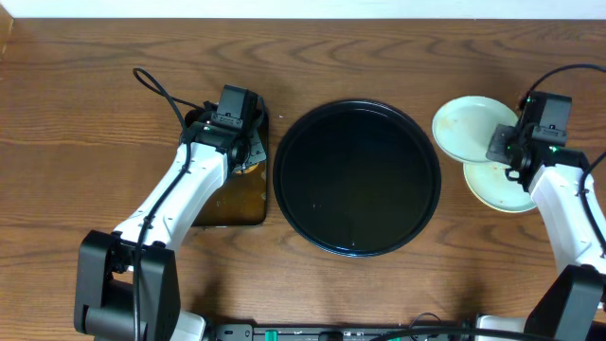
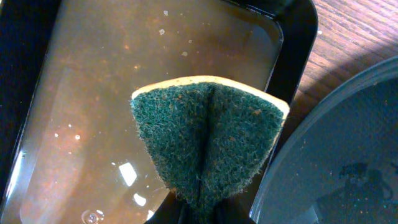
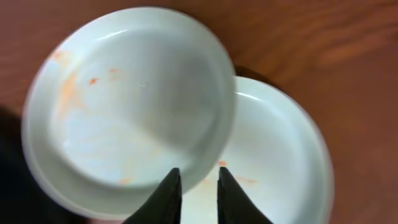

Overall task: Clean dirty plates on tray and stack at the side
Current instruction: 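Lower the mint plate onto the plate stack and release it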

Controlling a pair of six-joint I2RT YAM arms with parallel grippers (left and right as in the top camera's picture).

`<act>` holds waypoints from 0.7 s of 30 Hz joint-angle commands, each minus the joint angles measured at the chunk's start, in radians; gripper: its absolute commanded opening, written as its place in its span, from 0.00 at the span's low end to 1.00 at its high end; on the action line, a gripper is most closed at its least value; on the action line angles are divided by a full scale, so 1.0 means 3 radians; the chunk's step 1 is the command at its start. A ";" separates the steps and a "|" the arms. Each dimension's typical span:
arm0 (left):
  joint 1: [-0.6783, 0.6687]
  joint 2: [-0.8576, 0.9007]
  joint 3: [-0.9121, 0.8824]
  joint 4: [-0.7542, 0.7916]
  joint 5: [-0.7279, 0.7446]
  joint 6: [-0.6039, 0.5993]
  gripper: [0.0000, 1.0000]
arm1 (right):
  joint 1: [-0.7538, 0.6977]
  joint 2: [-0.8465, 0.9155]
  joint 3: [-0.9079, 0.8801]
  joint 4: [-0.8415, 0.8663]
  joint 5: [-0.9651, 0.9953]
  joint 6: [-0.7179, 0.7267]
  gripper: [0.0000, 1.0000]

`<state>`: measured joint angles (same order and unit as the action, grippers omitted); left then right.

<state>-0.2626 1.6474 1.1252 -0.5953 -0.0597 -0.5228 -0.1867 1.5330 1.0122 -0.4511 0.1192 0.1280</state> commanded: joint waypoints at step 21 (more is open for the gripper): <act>0.0015 0.0027 -0.0029 -0.0036 -0.0066 0.0022 0.11 | -0.0009 0.0855 0.0020 0.0701 -0.0518 0.0197 0.01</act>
<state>-0.2626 1.6474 1.1252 -0.6014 -0.0597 -0.5228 -0.1867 1.7832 1.0122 -0.2195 -0.0940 0.1761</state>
